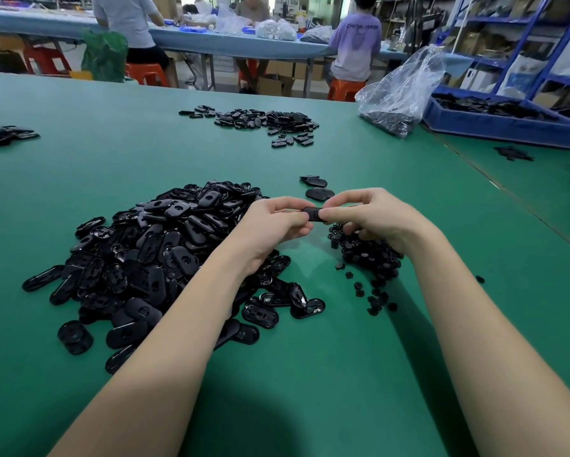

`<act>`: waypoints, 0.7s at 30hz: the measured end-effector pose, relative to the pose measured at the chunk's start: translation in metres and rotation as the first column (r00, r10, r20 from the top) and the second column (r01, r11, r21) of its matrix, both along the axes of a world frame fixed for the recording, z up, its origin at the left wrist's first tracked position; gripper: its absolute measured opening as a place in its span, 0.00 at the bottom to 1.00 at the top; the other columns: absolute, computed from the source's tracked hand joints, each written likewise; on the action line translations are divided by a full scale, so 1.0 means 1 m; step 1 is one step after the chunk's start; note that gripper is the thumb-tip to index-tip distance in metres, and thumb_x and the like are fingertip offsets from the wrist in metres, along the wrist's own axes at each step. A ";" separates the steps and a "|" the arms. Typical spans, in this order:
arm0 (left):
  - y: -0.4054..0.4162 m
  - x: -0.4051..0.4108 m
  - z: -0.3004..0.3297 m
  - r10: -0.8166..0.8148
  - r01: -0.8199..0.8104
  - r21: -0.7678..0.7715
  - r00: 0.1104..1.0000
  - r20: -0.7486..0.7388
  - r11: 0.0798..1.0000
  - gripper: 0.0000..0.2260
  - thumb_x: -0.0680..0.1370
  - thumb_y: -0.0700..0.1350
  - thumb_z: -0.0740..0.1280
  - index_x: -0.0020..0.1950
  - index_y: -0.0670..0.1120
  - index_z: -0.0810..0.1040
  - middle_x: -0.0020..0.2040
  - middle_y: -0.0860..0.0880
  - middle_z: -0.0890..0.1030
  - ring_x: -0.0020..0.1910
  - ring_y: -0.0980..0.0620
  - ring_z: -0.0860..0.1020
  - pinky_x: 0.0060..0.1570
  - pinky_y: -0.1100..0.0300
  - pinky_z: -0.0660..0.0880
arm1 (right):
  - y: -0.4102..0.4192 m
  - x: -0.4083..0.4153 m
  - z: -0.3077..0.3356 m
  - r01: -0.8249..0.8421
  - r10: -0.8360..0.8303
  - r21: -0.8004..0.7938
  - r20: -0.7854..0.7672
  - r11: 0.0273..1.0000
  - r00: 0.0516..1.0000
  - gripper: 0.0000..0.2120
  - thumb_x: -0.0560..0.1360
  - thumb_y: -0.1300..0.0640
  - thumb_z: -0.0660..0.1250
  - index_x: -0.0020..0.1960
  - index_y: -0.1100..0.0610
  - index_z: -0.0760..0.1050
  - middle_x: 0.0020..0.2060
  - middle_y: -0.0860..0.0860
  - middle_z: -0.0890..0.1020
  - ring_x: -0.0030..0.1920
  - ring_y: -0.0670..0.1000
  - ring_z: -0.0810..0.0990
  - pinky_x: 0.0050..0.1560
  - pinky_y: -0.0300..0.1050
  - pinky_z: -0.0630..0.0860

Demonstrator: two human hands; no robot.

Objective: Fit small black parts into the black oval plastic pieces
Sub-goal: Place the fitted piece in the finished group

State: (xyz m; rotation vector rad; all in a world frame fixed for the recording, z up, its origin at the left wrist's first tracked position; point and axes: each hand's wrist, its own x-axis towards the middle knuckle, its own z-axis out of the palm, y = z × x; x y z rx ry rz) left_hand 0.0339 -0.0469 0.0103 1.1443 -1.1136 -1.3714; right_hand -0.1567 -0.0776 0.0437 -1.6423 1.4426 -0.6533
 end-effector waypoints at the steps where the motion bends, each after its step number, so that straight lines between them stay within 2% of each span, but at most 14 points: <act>1: 0.000 0.000 0.000 -0.008 0.008 0.005 1.000 -0.009 1.000 0.08 0.79 0.31 0.66 0.52 0.40 0.83 0.45 0.43 0.84 0.39 0.53 0.83 0.49 0.65 0.81 | -0.001 -0.001 -0.001 -0.004 0.003 0.028 0.025 1.000 1.000 0.08 0.68 0.45 0.80 0.44 0.46 0.86 0.38 0.42 0.85 0.31 0.41 0.77 0.36 0.38 0.70; 5: -0.001 -0.001 0.000 -0.018 0.018 0.019 1.000 -0.005 1.000 0.08 0.78 0.30 0.66 0.51 0.40 0.83 0.44 0.43 0.84 0.40 0.53 0.83 0.47 0.66 0.81 | -0.005 -0.001 -0.004 -0.004 -0.004 0.092 0.083 0.996 0.997 0.07 0.67 0.48 0.81 0.43 0.47 0.87 0.35 0.42 0.84 0.30 0.41 0.75 0.28 0.34 0.67; 12: -0.005 0.000 -0.007 0.017 -0.017 0.015 1.000 0.025 1.000 0.08 0.77 0.31 0.68 0.48 0.42 0.85 0.45 0.43 0.87 0.42 0.50 0.84 0.48 0.64 0.81 | -0.009 0.000 -0.011 0.023 -0.031 0.102 0.073 0.995 0.997 0.08 0.65 0.47 0.82 0.41 0.47 0.87 0.34 0.43 0.83 0.30 0.42 0.74 0.30 0.37 0.65; 18: -0.003 0.002 -0.005 0.038 -0.038 -0.006 0.999 0.002 0.999 0.08 0.76 0.31 0.70 0.49 0.41 0.86 0.48 0.40 0.87 0.44 0.48 0.85 0.49 0.63 0.81 | -0.011 0.003 -0.012 0.028 -0.040 0.097 0.129 0.995 0.991 0.09 0.63 0.48 0.83 0.40 0.48 0.87 0.33 0.45 0.80 0.31 0.45 0.71 0.30 0.37 0.64; 21: -0.002 0.002 -0.006 0.057 -0.057 0.000 0.998 0.000 0.998 0.08 0.75 0.31 0.71 0.49 0.41 0.86 0.48 0.40 0.87 0.44 0.49 0.85 0.48 0.64 0.81 | -0.011 0.005 -0.014 0.053 -0.056 0.035 0.080 0.998 0.995 0.08 0.65 0.47 0.83 0.40 0.46 0.86 0.29 0.44 0.78 0.30 0.45 0.70 0.31 0.37 0.65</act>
